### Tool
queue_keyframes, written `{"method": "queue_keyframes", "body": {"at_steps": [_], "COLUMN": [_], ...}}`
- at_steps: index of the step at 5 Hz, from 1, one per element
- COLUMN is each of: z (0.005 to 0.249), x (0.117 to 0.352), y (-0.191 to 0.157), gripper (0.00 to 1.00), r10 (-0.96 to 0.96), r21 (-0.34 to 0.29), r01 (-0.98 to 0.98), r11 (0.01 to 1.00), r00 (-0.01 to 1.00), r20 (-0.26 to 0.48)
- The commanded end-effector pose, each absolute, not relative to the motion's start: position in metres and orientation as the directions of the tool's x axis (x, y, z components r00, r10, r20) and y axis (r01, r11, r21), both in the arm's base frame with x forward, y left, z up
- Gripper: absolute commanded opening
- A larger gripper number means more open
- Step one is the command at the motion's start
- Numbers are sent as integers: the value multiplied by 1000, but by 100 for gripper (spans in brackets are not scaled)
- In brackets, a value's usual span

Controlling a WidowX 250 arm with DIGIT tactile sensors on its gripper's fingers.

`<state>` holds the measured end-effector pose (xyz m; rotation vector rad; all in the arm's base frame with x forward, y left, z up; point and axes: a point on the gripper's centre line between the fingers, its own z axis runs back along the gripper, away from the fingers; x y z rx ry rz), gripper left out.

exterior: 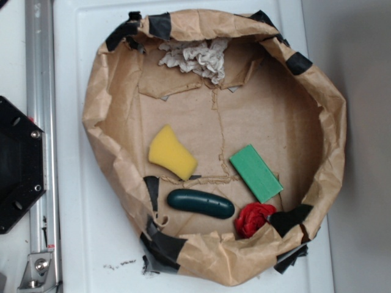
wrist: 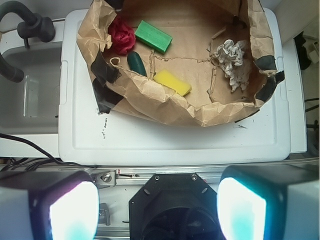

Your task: Grab the white paper.

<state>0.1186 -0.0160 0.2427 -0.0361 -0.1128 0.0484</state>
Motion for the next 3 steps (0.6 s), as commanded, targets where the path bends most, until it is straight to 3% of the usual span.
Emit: {"method": "queue_keyframes", "body": {"at_steps": [1, 2, 3], "z": [243, 202, 176], "x": [119, 169, 215], "y": [-16, -1, 11], "gripper": [100, 100, 100], "r10": [50, 183, 403], "r21": [-39, 49, 75], "r01": [-46, -191, -439], "r11": [998, 980, 896], "r00": [992, 973, 871], "r20": [112, 139, 280]}}
